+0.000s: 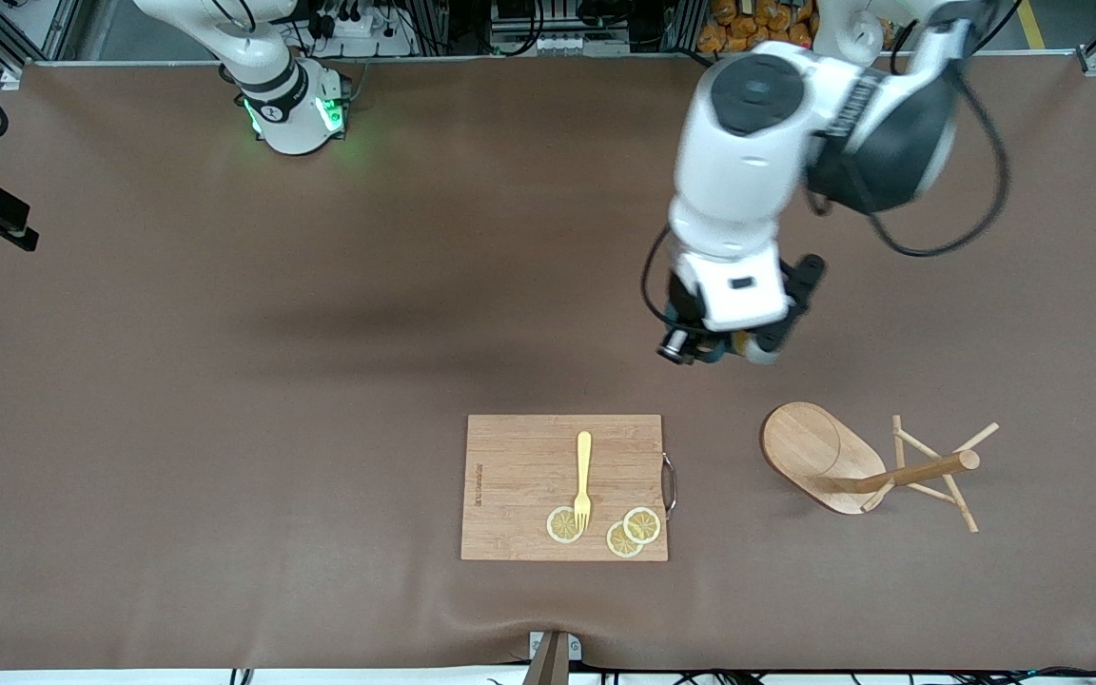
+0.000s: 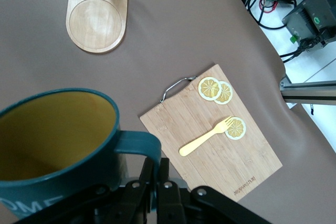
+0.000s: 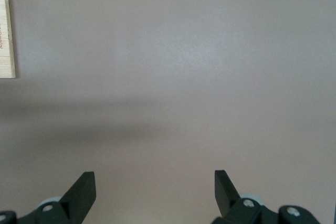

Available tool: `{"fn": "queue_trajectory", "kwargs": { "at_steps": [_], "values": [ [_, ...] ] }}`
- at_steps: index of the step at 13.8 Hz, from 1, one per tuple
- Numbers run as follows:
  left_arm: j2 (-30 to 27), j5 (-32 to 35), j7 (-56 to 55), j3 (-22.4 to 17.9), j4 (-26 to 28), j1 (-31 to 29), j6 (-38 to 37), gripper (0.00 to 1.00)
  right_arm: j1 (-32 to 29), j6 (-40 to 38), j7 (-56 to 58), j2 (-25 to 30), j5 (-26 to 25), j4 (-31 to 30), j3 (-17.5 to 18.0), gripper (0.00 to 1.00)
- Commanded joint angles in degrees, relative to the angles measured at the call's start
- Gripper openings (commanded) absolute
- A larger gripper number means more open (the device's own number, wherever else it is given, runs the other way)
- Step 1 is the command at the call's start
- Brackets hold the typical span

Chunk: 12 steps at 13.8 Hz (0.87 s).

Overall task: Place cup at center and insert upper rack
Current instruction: 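Lift the mug with the left gripper toward the wooden mug stand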

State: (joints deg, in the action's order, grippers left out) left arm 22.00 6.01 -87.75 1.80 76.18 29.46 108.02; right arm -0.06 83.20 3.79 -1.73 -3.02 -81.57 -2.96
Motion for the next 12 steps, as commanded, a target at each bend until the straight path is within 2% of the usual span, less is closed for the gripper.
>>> {"fn": "queue_trajectory", "kwargs": {
  "at_steps": [1, 6, 12],
  "values": [
    [-2.5, -5.5, 2.2, 0.5, 1.6, -3.1, 0.8, 0.00, -0.7, -0.8, -0.4, -0.6, 0.1, 1.3, 0.5, 1.00],
    [-3.1, -20.4, 8.4, 0.7, 1.7, -12.4, 0.7, 0.00, -1.0, -0.9, -0.4, -0.6, 0.1, 1.1, 0.4, 1.00],
    [0.0, -45.9, 27.7, 0.4, 2.0, -26.1, 0.4, 0.00, -1.0, -0.8, -0.4, -0.6, 0.1, 1.1, 0.4, 1.00]
  ]
}}
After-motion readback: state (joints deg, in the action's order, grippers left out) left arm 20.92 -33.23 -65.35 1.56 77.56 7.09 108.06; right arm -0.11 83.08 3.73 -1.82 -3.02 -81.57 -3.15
